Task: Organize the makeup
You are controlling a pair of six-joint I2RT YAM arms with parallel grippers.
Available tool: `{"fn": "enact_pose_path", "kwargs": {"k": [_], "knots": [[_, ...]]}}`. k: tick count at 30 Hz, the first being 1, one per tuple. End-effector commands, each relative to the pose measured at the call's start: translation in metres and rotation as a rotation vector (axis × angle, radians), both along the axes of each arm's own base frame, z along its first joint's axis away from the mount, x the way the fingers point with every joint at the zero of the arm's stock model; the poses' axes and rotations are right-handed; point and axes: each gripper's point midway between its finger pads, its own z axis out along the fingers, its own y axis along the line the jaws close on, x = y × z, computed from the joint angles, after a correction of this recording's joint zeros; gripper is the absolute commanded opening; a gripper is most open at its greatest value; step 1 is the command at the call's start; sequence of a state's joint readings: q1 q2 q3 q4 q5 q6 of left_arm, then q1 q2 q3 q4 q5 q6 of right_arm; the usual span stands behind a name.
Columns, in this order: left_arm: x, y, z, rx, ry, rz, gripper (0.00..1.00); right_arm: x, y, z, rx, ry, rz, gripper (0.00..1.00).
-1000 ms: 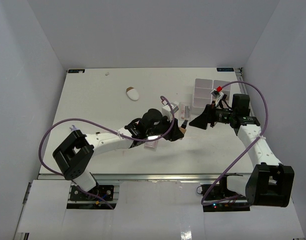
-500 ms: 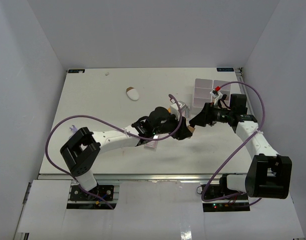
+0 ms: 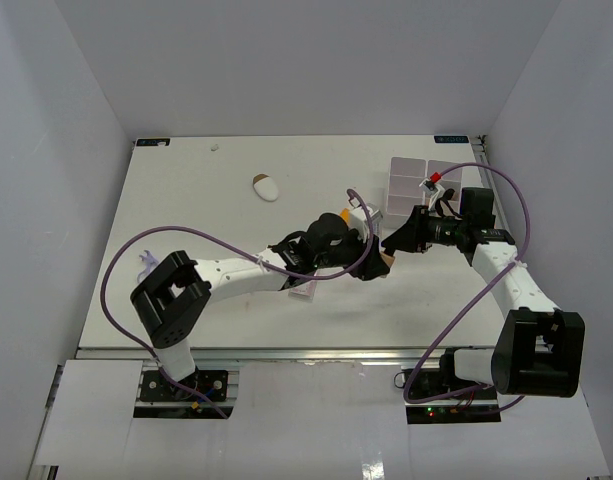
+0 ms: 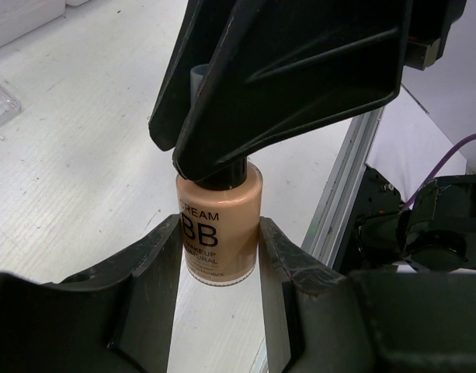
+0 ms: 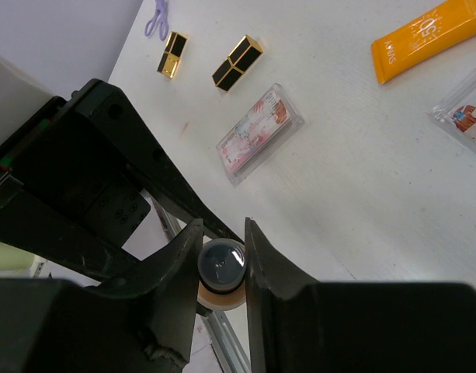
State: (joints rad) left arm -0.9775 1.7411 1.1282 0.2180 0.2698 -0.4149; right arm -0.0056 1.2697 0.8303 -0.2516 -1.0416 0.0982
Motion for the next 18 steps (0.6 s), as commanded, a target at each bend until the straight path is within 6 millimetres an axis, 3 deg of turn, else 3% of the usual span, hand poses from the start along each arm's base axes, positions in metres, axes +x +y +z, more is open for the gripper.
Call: {"fn": "enact_pose_path", "kwargs": {"k": [1,5,11,14,18], "knots": [[0.0079,-0.0079,0.0400,-0.073,-0.070,0.016,0.07,-0.0001,0.0029,0.0135,0.016,-0.071,0.035,0.25],[0.0103,-0.0088,0.0428,-0.073,-0.076,0.022,0.07,-0.0005,0.0029,0.0139,0.016,-0.074,0.036,0.31],[0.0122,-0.0088,0.0433,-0.069,-0.084,0.028,0.07,-0.0005,0.0018,0.0130,0.004,-0.082,0.030,0.52],[0.0128,-0.0089,0.0439,-0.069,-0.086,0.030,0.07,-0.0016,0.0015,0.0125,0.000,-0.082,0.029,0.54],[0.0136,-0.0097,0.0434,-0.065,-0.090,0.032,0.08,-0.0020,0.0012,0.0135,-0.002,-0.084,0.026,0.49]]}}
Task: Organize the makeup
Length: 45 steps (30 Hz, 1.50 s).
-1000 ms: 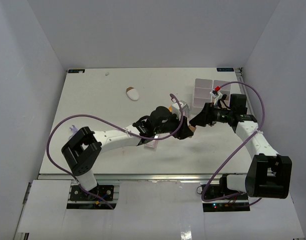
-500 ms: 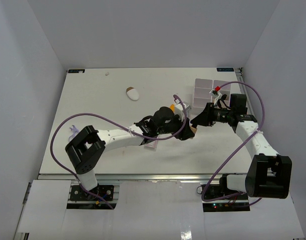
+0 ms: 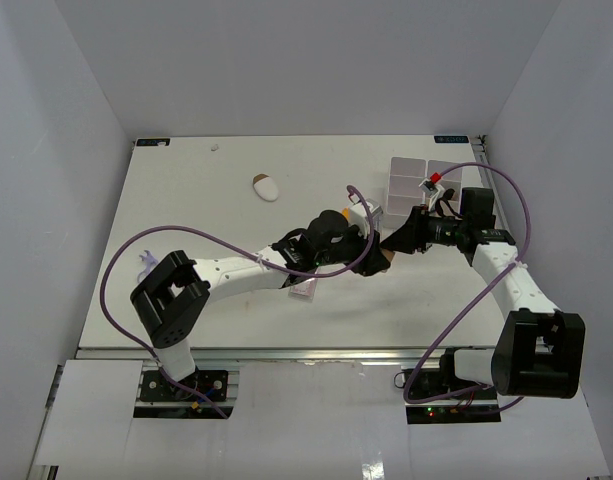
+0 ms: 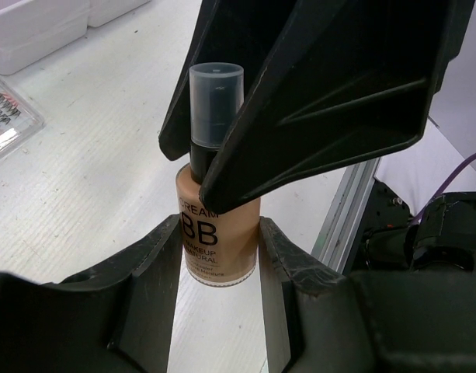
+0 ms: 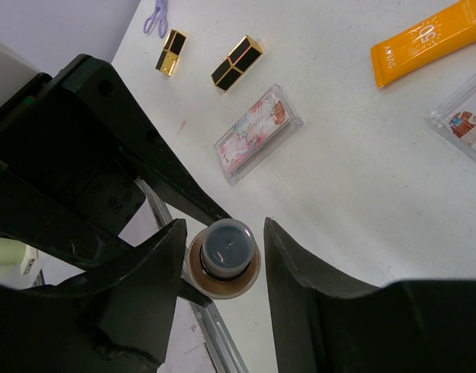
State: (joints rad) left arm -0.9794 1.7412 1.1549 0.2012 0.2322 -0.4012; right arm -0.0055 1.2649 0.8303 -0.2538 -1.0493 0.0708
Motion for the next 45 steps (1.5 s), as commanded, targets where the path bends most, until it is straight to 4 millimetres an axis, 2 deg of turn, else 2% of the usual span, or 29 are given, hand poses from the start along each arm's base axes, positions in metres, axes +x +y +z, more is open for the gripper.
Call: {"fn": "enact_pose_path", "kwargs": {"k": [1,5,8,10,13,14,16,18,23,26,29,30,32,33,35,38,40,42,45], "knots": [[0.006,-0.008,0.036,-0.067,-0.064,0.003,0.08,-0.001,0.001,0.013,0.002,-0.059,0.013,0.45],[0.008,-0.008,0.038,-0.065,-0.068,0.011,0.08,-0.002,0.002,0.014,0.006,-0.063,0.022,0.27],[0.011,-0.008,0.038,-0.061,-0.069,0.023,0.13,-0.002,0.002,0.017,0.001,-0.083,0.030,0.22],[0.011,-0.006,0.036,-0.056,-0.065,0.037,0.29,-0.001,0.001,0.019,-0.010,-0.100,0.031,0.17],[0.013,-0.001,0.038,-0.068,-0.063,0.063,0.65,0.002,-0.002,0.020,-0.041,-0.139,0.030,0.15],[0.014,0.001,0.038,-0.071,-0.064,0.072,0.74,0.003,-0.003,0.021,-0.050,-0.149,0.027,0.14],[0.014,0.006,0.036,-0.066,-0.063,0.085,0.87,0.008,-0.006,0.025,-0.069,-0.175,0.015,0.14],[0.012,0.012,0.035,-0.059,-0.068,0.093,0.95,0.015,-0.010,0.028,-0.092,-0.203,-0.004,0.13],[0.003,0.029,0.048,-0.033,-0.106,0.077,0.98,0.039,-0.026,0.022,-0.210,-0.275,-0.082,0.13],[0.003,0.051,0.052,0.022,-0.140,0.113,0.98,0.057,-0.037,0.016,-0.276,-0.308,-0.146,0.12],[-0.004,0.086,0.049,0.123,-0.168,0.145,0.98,0.081,-0.052,0.015,-0.347,-0.358,-0.244,0.12],[-0.009,0.100,0.042,0.175,-0.162,0.150,0.98,0.094,-0.060,0.017,-0.380,-0.394,-0.295,0.12],[-0.013,0.133,0.053,0.217,-0.220,0.203,0.98,0.110,-0.071,0.022,-0.420,-0.432,-0.367,0.12],[-0.013,0.146,0.046,0.250,-0.228,0.229,0.98,0.116,-0.075,0.026,-0.431,-0.450,-0.390,0.12],[-0.019,0.172,0.052,0.274,-0.261,0.262,0.98,0.132,-0.086,0.035,-0.460,-0.501,-0.461,0.12],[-0.019,0.214,0.035,0.347,-0.294,0.361,0.98,0.151,-0.101,0.044,-0.506,-0.555,-0.547,0.12],[-0.022,0.228,0.040,0.318,-0.316,0.408,0.98,0.162,-0.111,0.051,-0.525,-0.594,-0.595,0.12],[-0.024,0.234,0.049,0.275,-0.325,0.432,0.98,0.167,-0.117,0.056,-0.521,-0.608,-0.624,0.12],[-0.025,0.245,0.051,0.260,-0.328,0.479,0.97,0.177,-0.132,0.063,-0.532,-0.631,-0.686,0.12]]}}
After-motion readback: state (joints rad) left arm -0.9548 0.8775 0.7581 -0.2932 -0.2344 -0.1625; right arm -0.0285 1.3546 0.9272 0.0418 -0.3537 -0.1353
